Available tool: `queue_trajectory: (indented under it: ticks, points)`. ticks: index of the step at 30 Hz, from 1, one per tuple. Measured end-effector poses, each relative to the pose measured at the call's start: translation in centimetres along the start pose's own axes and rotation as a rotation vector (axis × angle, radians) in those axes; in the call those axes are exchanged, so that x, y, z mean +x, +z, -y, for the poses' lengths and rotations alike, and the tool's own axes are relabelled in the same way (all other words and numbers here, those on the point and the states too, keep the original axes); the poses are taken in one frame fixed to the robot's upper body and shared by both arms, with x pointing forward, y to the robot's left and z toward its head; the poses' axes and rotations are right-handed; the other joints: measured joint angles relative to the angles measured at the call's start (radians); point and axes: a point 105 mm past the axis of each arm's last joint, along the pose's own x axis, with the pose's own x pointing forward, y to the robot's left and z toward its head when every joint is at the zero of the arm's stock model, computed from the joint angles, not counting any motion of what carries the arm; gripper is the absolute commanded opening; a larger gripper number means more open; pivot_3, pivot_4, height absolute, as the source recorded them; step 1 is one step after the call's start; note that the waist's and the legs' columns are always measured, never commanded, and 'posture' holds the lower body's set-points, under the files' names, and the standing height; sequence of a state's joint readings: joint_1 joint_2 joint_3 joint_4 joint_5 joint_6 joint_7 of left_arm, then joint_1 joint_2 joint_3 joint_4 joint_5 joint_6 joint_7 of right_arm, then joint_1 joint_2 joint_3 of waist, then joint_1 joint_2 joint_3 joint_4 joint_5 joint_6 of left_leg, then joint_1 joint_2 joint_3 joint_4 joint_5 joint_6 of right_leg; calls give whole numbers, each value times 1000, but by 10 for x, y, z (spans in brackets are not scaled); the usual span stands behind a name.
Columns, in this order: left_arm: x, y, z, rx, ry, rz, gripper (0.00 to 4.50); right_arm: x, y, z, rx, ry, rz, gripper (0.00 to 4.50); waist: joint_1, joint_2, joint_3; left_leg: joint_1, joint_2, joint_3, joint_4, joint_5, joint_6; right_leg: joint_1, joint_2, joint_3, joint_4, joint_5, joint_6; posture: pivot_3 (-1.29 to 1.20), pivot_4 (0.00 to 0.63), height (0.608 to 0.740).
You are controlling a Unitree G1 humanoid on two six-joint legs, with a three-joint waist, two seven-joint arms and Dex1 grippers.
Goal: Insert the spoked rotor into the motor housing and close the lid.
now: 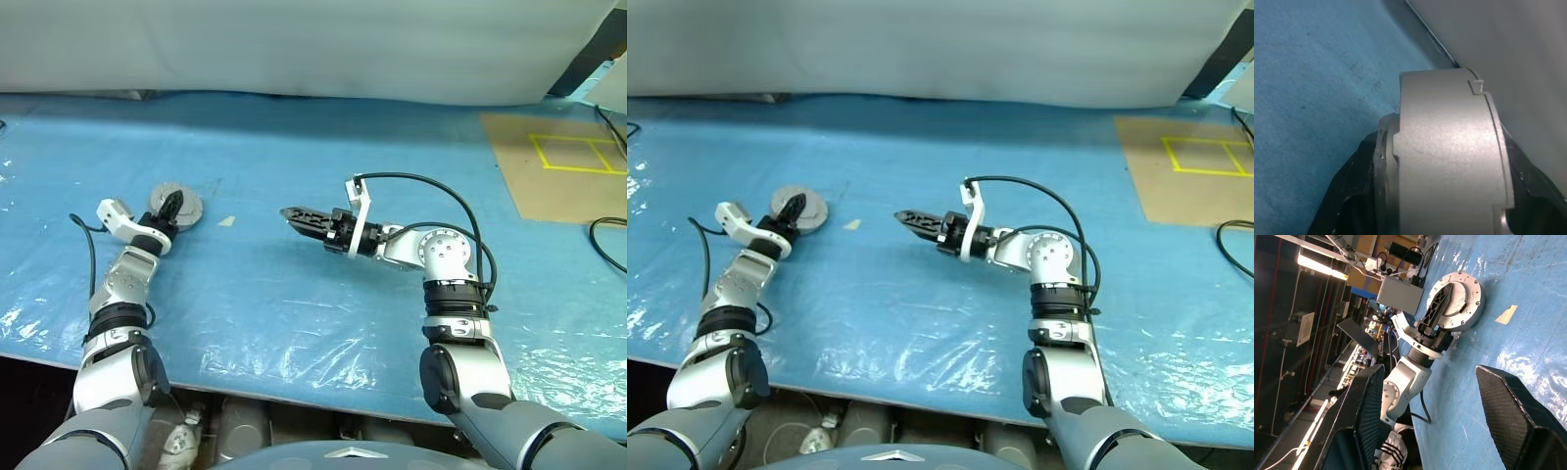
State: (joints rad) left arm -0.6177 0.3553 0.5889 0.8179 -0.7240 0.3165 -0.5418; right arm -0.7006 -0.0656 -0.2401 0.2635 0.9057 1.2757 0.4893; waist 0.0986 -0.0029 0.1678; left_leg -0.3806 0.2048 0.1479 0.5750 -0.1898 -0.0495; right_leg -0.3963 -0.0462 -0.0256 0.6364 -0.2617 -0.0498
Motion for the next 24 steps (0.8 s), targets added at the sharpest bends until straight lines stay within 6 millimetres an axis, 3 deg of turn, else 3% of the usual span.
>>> queue_trajectory:
  ticks: [3,4,12,18,24]
  points:
    - [-1,-3,5,-28,-36,-17,4427,0,0,0,-1,-2,2,3126,1,0,0,-1,0,0,0,0,0,-1,0,-1,0,0,0,0,150,740]
    - [-1,-2,8,-24,-45,-16,4491,0,0,0,-2,-3,2,3126,1,0,0,-2,0,0,0,0,0,-1,0,-1,0,0,0,0,150,740]
    - [1,10,-1,73,49,38,4491,0,-1,1,-4,-6,-5,3126,-3,-1,0,-2,0,0,-2,0,0,-1,1,-1,-2,0,0,0,150,740]
    - [-12,62,-18,348,194,229,4491,1,-1,0,-11,-2,-10,3126,-1,-1,0,-3,-1,-1,-4,0,0,-1,2,-2,-7,0,1,0,150,740]
    - [-18,75,-16,448,195,300,4491,2,-2,0,-16,1,-13,3126,3,-1,0,-4,0,-1,-5,0,0,0,1,-3,-9,1,1,0,150,740]
